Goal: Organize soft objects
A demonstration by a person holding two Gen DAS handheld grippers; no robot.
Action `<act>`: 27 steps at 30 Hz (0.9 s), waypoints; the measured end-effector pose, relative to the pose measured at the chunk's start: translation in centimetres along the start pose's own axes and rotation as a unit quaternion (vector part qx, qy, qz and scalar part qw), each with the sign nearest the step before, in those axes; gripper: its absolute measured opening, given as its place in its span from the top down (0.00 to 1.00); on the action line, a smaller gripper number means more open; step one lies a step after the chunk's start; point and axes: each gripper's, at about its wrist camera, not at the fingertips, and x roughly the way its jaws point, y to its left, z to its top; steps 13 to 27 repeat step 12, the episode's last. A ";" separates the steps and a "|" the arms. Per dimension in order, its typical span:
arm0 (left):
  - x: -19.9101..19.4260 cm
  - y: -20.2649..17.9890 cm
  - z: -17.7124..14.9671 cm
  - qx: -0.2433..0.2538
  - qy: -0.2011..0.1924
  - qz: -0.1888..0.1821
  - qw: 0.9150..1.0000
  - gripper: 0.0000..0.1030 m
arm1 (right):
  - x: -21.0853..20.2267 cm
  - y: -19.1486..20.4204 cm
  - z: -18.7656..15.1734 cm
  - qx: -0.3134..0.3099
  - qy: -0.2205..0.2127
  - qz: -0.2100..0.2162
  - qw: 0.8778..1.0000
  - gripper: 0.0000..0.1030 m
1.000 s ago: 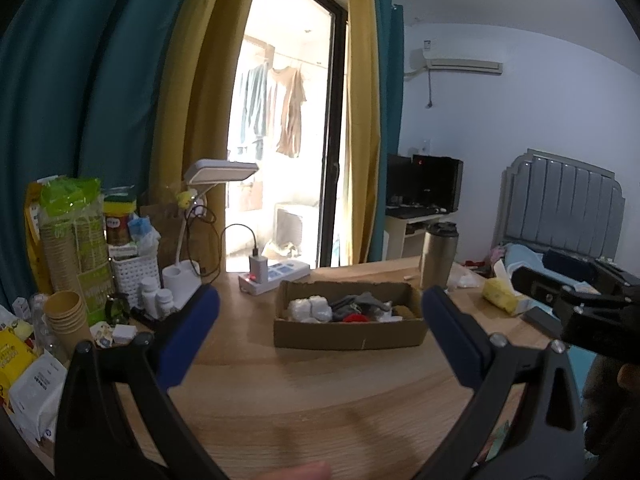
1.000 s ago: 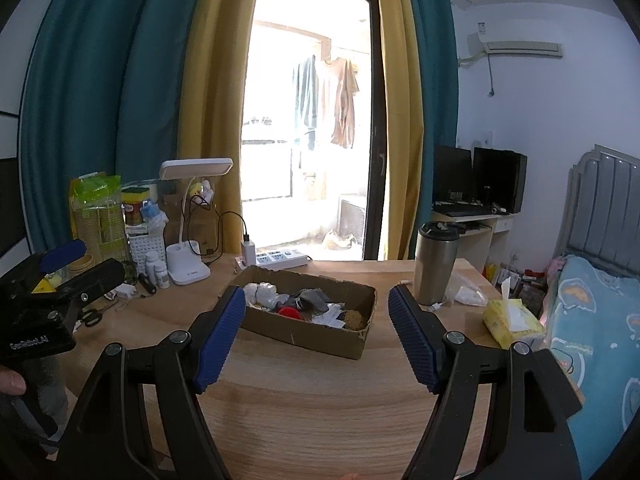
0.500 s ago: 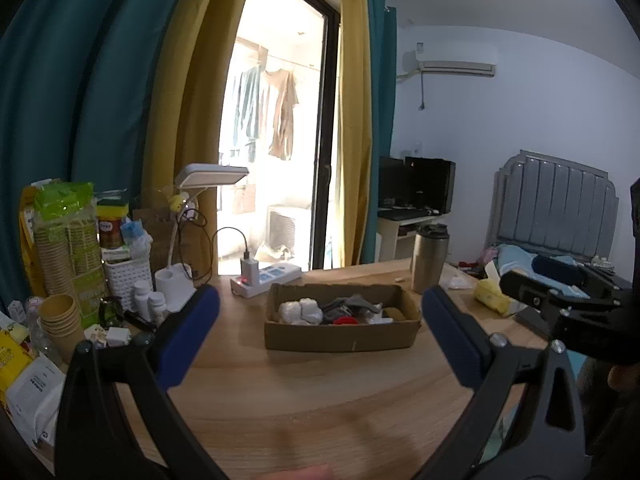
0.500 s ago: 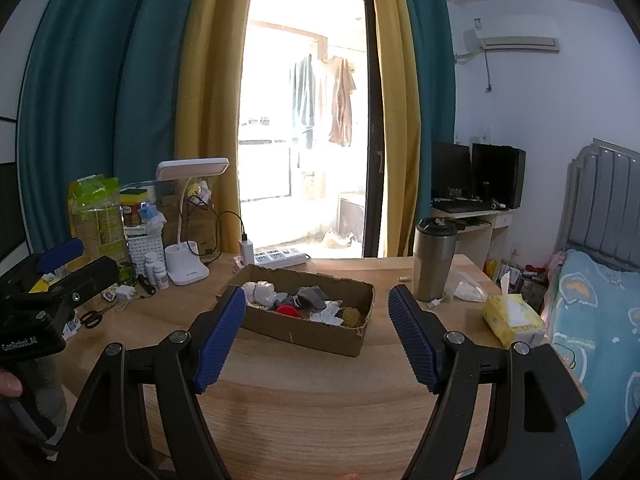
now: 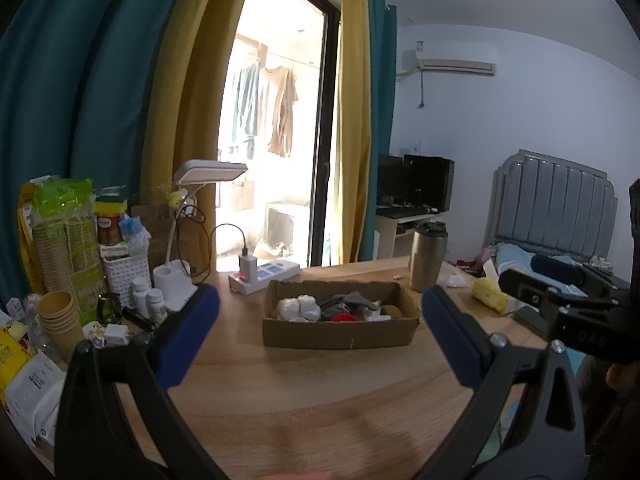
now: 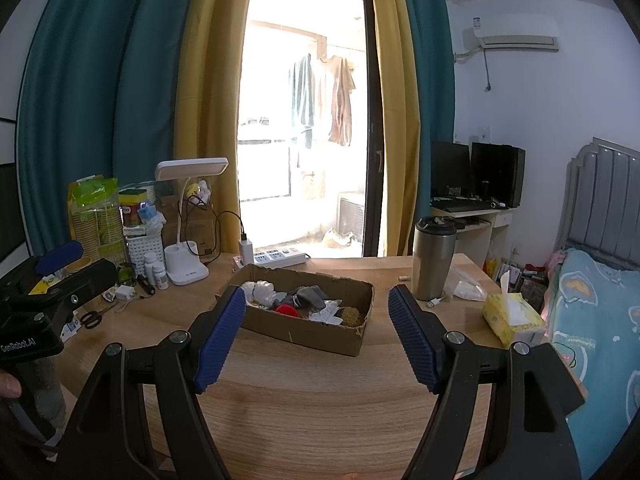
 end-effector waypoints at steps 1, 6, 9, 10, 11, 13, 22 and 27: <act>0.0 0.0 0.0 0.000 0.000 -0.001 1.000 0.01 | 0.0 0.0 0.0 0.001 0.000 0.000 1.000 0.25; -0.2 -0.1 0.0 0.002 0.001 -0.003 1.000 0.01 | 0.0 0.0 0.0 0.001 0.000 0.000 1.000 0.25; -0.1 0.0 0.0 0.001 0.003 -0.004 1.000 0.01 | 0.1 0.0 0.0 0.002 0.001 0.001 1.000 0.25; -0.1 0.0 -0.1 0.000 0.004 -0.006 1.000 0.01 | 0.1 0.0 -0.1 0.002 0.002 0.002 1.000 0.25; -0.1 0.0 -0.2 0.001 0.005 -0.009 1.000 0.01 | 0.2 0.1 -0.1 0.002 0.003 0.003 1.000 0.25; 0.0 -0.1 -0.2 0.003 0.006 -0.009 1.000 0.01 | 0.3 0.0 -0.2 0.001 0.005 0.004 1.000 0.25; 0.0 -0.1 -0.2 0.003 0.006 -0.009 1.000 0.01 | 0.3 0.0 -0.2 0.001 0.005 0.004 1.000 0.25; 0.0 -0.1 -0.2 0.003 0.006 -0.009 1.000 0.01 | 0.3 0.0 -0.2 0.001 0.005 0.004 1.000 0.25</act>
